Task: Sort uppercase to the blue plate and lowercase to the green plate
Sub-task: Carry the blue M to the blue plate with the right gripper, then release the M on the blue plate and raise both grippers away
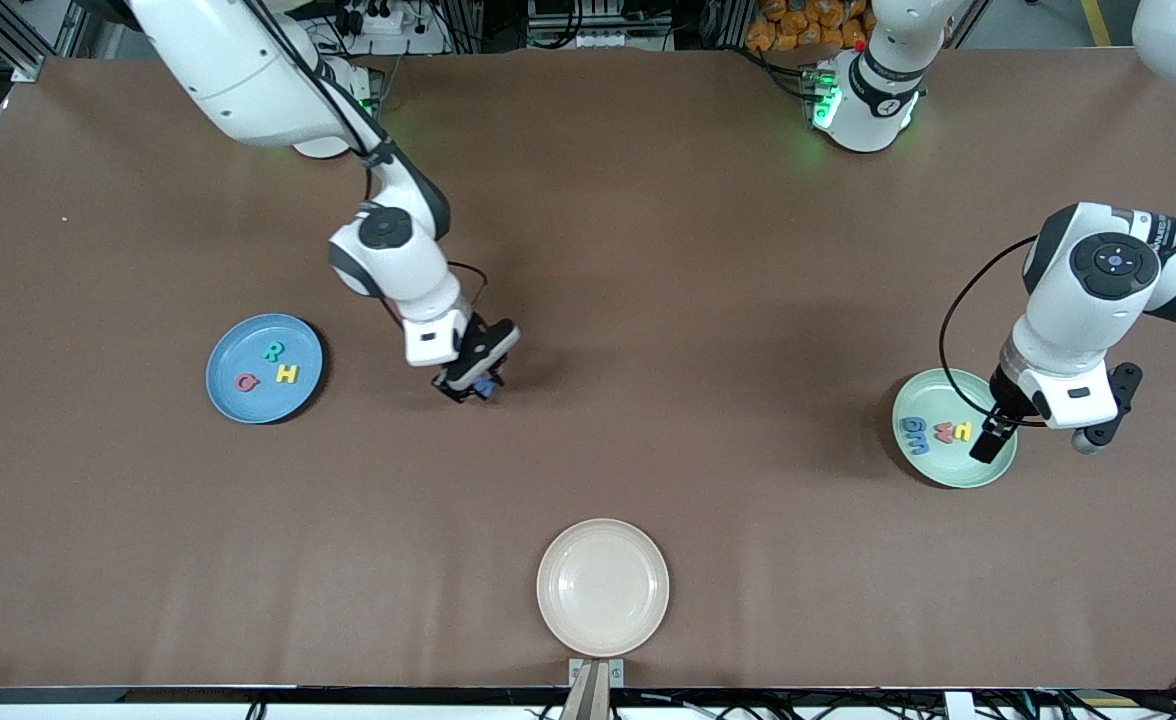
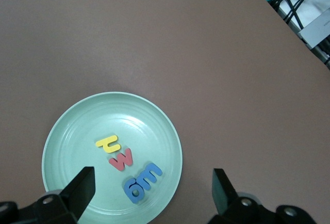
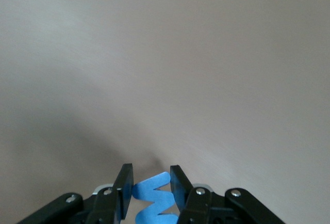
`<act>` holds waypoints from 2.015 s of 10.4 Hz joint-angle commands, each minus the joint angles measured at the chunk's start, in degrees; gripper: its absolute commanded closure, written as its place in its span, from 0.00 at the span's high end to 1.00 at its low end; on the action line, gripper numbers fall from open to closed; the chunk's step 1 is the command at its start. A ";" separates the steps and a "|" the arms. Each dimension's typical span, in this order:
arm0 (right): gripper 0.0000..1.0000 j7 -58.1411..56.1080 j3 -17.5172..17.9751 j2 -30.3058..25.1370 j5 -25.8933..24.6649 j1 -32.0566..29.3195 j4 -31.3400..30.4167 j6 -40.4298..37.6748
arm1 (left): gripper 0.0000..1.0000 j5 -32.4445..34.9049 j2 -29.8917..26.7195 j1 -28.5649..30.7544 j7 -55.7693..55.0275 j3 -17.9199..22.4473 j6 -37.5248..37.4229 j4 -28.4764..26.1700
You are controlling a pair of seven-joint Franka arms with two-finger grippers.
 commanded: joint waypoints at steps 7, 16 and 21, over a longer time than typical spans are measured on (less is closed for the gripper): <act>0.02 -26.05 0.16 -12.29 -1.06 -28.86 -15.43 -0.19 | 1.00 -16.26 -6.04 -0.74 20.66 -3.63 -20.98 5.79; 0.48 -32.85 -1.33 -12.65 -0.97 -36.80 -20.45 -0.54 | 1.00 -38.50 -17.81 -36.07 47.45 36.34 -24.58 5.70; 0.73 -24.82 -1.06 -14.48 -0.09 -32.35 -19.93 -3.43 | 1.00 -41.08 -20.03 -39.16 70.16 42.43 -37.14 17.45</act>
